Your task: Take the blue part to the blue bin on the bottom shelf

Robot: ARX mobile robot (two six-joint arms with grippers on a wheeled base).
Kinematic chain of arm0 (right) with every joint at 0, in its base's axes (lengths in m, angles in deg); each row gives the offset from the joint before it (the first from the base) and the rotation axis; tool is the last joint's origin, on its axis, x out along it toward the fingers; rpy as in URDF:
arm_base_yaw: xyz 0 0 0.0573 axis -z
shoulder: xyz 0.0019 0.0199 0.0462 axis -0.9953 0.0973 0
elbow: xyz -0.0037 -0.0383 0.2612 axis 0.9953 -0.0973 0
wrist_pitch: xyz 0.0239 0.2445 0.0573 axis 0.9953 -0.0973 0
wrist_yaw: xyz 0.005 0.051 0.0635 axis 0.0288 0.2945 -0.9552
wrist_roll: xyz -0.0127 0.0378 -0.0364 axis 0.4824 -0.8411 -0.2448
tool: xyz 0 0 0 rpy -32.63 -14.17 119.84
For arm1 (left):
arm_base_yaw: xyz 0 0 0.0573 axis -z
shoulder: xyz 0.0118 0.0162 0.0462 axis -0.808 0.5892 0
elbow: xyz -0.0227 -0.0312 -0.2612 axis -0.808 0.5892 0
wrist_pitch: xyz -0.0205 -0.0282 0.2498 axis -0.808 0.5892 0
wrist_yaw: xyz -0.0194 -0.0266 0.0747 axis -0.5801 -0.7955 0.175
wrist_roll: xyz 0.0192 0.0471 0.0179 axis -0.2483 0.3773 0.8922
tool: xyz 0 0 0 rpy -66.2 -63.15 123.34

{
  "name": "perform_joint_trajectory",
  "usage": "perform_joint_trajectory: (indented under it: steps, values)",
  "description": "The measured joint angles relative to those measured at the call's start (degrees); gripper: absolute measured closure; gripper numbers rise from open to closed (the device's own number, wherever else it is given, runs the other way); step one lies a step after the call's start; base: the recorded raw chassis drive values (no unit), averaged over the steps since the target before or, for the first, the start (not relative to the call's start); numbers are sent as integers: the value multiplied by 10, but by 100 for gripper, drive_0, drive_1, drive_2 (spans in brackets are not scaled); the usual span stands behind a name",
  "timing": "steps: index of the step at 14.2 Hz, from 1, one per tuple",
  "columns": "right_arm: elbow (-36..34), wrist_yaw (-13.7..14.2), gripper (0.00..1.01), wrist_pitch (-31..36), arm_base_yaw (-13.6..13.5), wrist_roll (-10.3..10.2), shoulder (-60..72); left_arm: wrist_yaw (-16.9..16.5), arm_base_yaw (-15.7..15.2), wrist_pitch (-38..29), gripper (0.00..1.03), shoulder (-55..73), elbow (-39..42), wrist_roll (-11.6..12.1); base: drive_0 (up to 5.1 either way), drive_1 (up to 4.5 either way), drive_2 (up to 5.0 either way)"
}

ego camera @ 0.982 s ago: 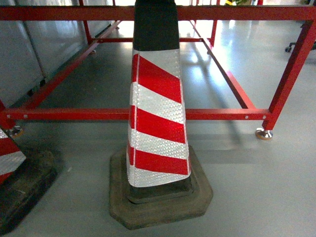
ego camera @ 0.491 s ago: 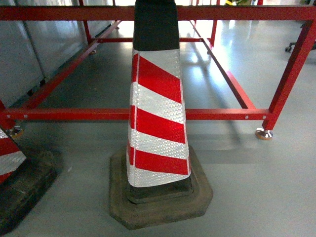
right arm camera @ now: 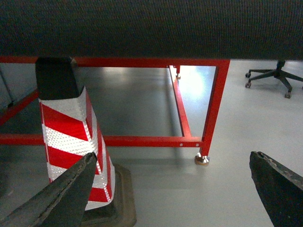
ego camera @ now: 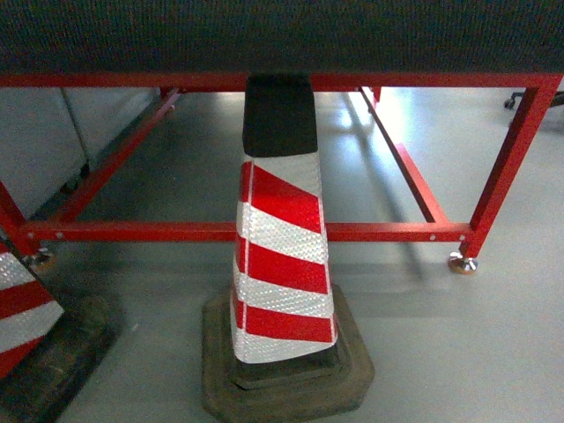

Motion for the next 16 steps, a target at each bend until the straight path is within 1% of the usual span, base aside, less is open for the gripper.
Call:
perform_joint_trajectory:
  steps: [3,16]
  values:
    - [0,2,3,0,0,-4,0,-1,0,0,5,0,0,0,0,0,0]
    - [0,1,3,2,0,-3,0,0,0,-3,5,0,0,0,0,0,0]
